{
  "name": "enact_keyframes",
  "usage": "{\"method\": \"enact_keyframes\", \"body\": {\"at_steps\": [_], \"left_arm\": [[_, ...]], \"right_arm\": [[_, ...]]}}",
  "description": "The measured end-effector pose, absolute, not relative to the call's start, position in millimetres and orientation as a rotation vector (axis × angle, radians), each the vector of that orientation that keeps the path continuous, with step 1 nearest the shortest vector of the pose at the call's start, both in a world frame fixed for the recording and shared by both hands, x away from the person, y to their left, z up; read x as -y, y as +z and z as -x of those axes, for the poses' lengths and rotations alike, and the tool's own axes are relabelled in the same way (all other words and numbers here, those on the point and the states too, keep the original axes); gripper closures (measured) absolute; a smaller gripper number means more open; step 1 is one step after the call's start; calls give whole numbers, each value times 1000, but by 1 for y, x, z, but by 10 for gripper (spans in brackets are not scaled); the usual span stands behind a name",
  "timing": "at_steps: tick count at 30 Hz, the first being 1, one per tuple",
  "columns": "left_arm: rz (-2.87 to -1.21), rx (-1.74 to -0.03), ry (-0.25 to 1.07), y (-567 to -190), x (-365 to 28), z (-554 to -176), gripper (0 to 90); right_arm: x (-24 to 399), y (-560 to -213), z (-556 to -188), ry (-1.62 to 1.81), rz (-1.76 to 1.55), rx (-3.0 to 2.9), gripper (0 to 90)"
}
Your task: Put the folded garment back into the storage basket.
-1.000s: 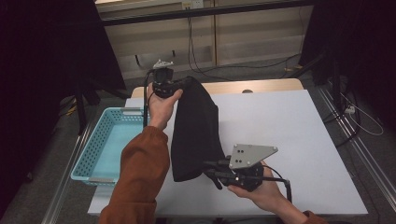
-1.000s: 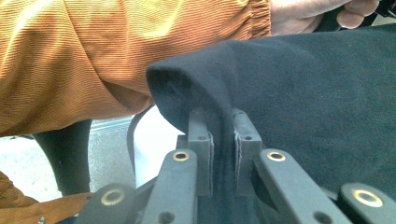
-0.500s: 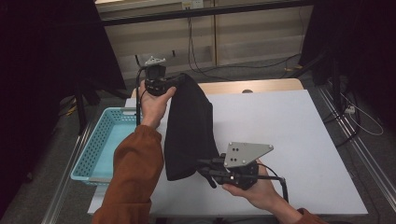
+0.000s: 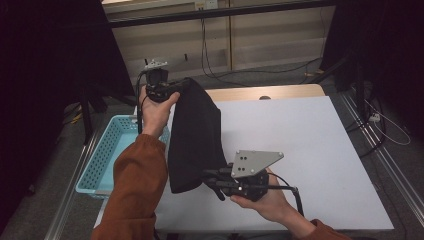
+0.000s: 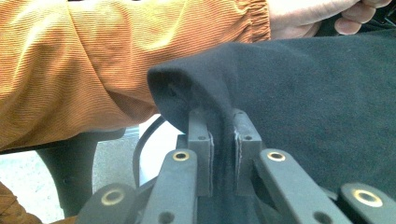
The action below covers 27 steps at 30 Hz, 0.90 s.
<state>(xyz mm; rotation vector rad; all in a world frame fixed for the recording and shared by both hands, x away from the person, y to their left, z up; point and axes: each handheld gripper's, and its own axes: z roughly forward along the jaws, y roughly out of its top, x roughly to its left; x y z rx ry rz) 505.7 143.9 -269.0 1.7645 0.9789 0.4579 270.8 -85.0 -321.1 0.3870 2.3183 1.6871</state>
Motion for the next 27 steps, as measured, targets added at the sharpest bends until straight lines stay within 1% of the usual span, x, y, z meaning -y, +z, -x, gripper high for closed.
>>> {"method": "enact_keyframes", "body": {"at_steps": [16, 27], "left_arm": [[-1766, -997, 460, -272, -156, -507, 824], [-1746, -1014, 457, -272, -174, -505, 823]], "right_arm": [[71, -324, -276, 1709, -376, -2336, 820], [58, -325, -279, 1719, -351, -2354, 820]]}}
